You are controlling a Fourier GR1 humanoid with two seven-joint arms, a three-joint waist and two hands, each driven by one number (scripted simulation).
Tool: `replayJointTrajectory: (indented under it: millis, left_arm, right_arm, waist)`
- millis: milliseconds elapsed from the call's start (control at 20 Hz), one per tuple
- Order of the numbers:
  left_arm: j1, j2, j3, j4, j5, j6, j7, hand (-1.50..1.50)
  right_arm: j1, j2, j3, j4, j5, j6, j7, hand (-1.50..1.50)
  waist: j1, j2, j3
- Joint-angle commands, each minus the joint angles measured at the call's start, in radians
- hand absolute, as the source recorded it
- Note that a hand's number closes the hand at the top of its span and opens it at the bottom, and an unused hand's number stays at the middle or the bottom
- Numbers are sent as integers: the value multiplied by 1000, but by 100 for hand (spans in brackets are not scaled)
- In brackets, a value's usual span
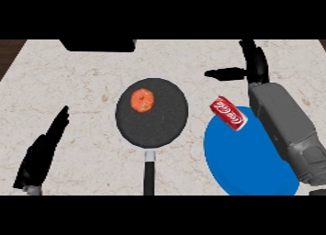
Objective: Pick the squash from the plate and place it in the pan
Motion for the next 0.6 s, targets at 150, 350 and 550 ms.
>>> replayJointTrajectory:
  millis: [150, 350, 550]
  left_arm:
    - [3, -1, 23, 31, 1, -7, -35, 0]
    - [-22, -10, 14, -3, -12, -2, 22, 0]
    - [-16, -39, -11, 15, -48, 20, 7, 0]
  right_arm:
    - [52, -157, -56, 28, 1, 157, -72, -150]
    - [97, -216, -80, 90, 7, 265, -163, -150]
    - [83, -298, -99, 92, 10, 371, -134, -150]
  waist:
    - [-9, -4, -1]
    - [-4, -1, 0]
    - [-8, -3, 0]
